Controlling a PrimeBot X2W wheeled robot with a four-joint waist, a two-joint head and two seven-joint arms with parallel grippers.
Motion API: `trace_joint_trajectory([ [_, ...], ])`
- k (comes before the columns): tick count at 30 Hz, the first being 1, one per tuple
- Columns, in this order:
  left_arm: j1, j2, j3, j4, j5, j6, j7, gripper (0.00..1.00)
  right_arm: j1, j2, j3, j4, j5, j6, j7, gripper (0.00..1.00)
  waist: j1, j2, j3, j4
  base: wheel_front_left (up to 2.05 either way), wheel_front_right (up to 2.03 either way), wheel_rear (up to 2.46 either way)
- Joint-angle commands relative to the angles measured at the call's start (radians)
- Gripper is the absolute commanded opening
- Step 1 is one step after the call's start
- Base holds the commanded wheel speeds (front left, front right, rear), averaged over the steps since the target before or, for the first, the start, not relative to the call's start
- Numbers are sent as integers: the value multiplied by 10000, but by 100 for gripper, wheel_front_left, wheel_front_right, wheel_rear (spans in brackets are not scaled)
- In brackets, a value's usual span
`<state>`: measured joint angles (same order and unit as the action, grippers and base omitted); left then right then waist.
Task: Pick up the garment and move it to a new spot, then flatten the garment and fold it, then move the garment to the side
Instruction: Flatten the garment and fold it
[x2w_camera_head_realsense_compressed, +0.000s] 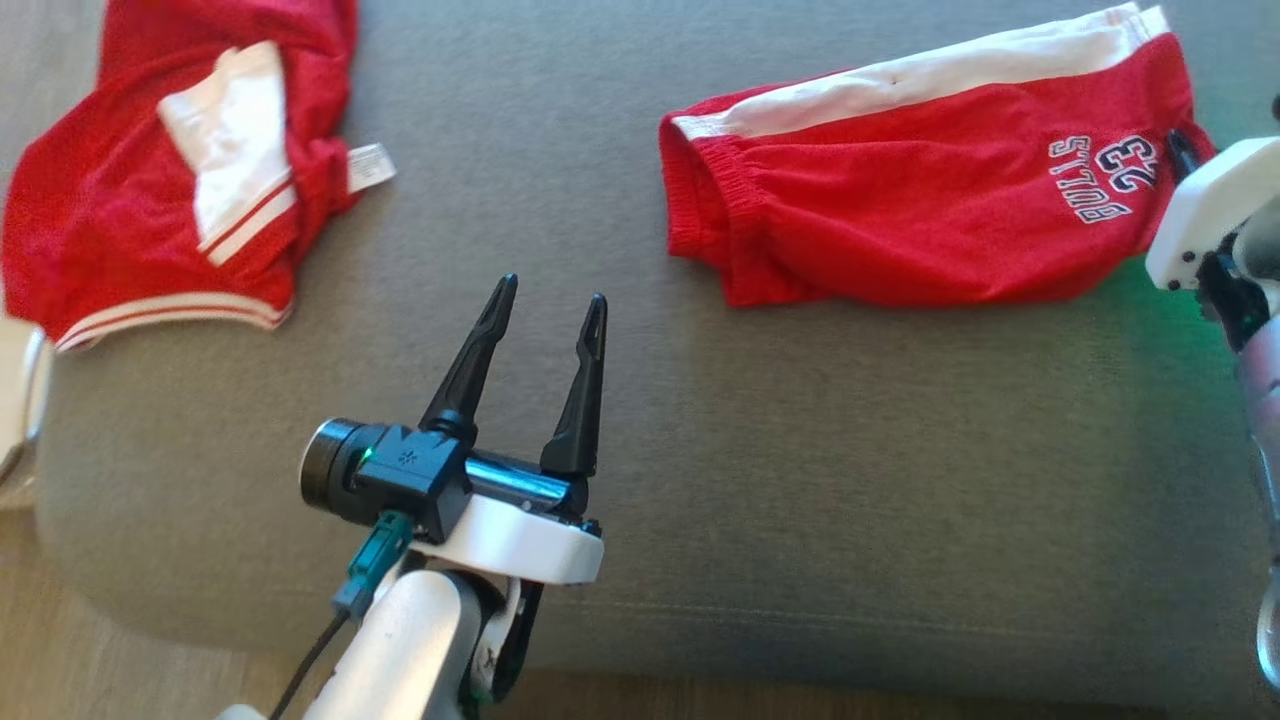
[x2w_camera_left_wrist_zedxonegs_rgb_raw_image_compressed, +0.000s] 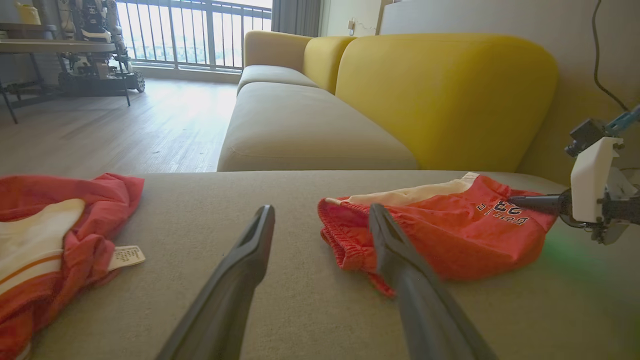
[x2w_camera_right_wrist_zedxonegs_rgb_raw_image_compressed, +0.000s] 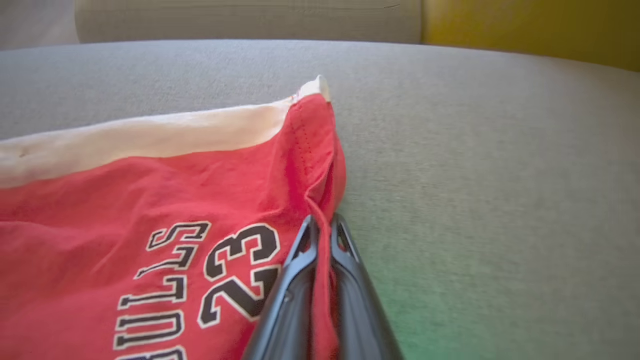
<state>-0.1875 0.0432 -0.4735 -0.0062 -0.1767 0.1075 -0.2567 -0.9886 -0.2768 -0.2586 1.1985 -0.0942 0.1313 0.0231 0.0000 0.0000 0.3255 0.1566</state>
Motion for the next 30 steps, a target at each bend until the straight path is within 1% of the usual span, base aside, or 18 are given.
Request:
trace_joint_trajectory([
  [1, -79, 70, 309, -301, 92, -39, -51, 100, 13, 27, 144, -406, 90, -6, -189, 0, 0, 0, -236, -477, 0, 0, 0],
  [5, -3, 70, 366, -299, 228, -119, -51, 100, 27, -14, 344, -618, 309, -6, -311, 0, 0, 0, -377, -1021, 0, 0, 0],
  [8, 44, 70, 416, -285, 320, -192, -51, 100, 102, -285, 508, -797, 387, -6, -335, 0, 0, 0, -432, -1317, 0, 0, 0],
  [12, 69, 70, 493, -278, 418, -284, -51, 100, 209, -725, 586, -1021, 436, -6, -249, 0, 0, 0, -411, -1535, 0, 0, 0],
  [15, 71, 70, 536, -257, 440, -355, -51, 100, 277, -875, 670, -1232, 406, -6, -199, 0, 0, 0, -390, -1638, 0, 0, 0],
  [20, 76, 70, 527, -195, 450, -417, -51, 100, 361, -788, 652, -1560, 423, -6, -152, 0, 0, 0, -426, -1699, 0, 0, 0],
  [25, 98, 70, 521, -125, 434, -453, -51, 100, 380, -586, 669, -1904, 370, -6, -79, 0, 0, 0, -489, -1589, 0, 0, 0],
  [30, 142, 70, 514, -25, 371, -492, -51, 100, 250, -220, 995, -2207, 325, -6, -35, 0, 0, 0, -612, -1411, 0, 0, 0],
])
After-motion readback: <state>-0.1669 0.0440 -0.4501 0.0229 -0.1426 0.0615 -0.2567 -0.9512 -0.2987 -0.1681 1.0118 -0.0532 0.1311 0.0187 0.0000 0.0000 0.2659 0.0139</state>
